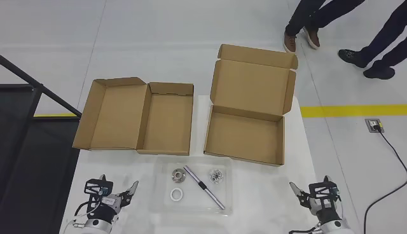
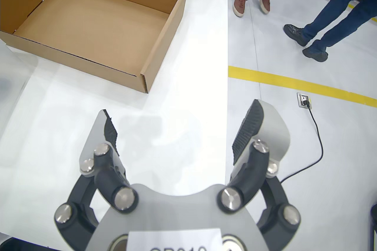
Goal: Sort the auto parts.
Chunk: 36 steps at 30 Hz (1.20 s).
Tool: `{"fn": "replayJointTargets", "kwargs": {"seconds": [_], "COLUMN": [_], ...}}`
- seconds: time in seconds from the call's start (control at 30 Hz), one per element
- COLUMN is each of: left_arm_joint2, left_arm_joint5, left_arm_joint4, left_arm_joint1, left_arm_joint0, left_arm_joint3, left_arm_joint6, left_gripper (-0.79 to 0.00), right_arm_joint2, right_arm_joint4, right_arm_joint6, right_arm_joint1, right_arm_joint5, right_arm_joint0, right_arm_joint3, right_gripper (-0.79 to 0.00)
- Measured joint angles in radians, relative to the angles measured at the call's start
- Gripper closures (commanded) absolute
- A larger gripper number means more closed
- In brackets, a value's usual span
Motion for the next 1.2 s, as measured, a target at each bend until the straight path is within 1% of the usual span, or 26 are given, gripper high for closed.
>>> {"fn": "replayJointTargets", "kwargs": {"seconds": [0.13, 0.27, 0.33, 0.4, 0.5, 0.67, 0.8, 0.9, 0.97, 1.2], "left_arm_joint2": [0.0, -0.009, -0.013, -0.024, -0.058, -0.14, -0.189, -0.213, -0.214, -0.213], "left_arm_joint5": [-0.001, -0.012, -0.012, -0.025, -0.08, -0.207, -0.293, -0.326, -0.325, -0.324], "left_arm_joint4": [-0.002, -0.016, -0.027, -0.062, -0.136, -0.271, -0.345, -0.363, -0.362, -0.361], "left_arm_joint1": [0.0, -0.002, -0.003, -0.004, -0.004, 0.001, 0.005, 0.009, 0.009, 0.009], "left_arm_joint0": [-0.001, -0.007, -0.003, 0.006, 0.024, 0.049, 0.059, 0.057, 0.057, 0.057], "left_arm_joint3": [0.0, 0.007, 0.002, -0.006, -0.017, -0.016, -0.01, -0.009, -0.01, -0.01], "left_arm_joint6": [0.0, 0.005, 0.015, 0.032, 0.055, 0.081, 0.053, 0.02, 0.019, 0.02], "left_gripper": [-0.785, -0.785, -0.785, -0.785, -0.785, -0.785, -0.785, -0.785, -0.785, -0.785], "right_arm_joint2": [-0.002, -0.009, -0.009, -0.004, 0.001, -0.019, -0.06, -0.106, -0.117, -0.115], "right_arm_joint4": [-0.007, -0.086, -0.116, -0.163, -0.25, -0.391, -0.46, -0.482, -0.488, -0.487], "right_arm_joint6": [-0.003, -0.021, -0.011, 0.01, 0.052, 0.153, 0.233, 0.324, 0.358, 0.346], "right_arm_joint1": [0.0, 0.002, 0.004, 0.01, 0.018, 0.026, 0.03, 0.029, 0.028, 0.028], "right_arm_joint5": [-0.004, -0.02, -0.049, -0.104, -0.189, -0.285, -0.367, -0.42, -0.428, -0.426], "right_arm_joint0": [0.0, -0.008, -0.014, -0.02, -0.032, -0.043, -0.025, 0.015, 0.027, 0.025], "right_arm_joint3": [-0.003, -0.028, -0.046, -0.075, -0.134, -0.255, -0.335, -0.374, -0.38, -0.378], "right_gripper": [-0.785, -0.785, -0.785, -0.785, -0.785, -0.785, -0.785, -0.785, -0.785, -0.785]}}
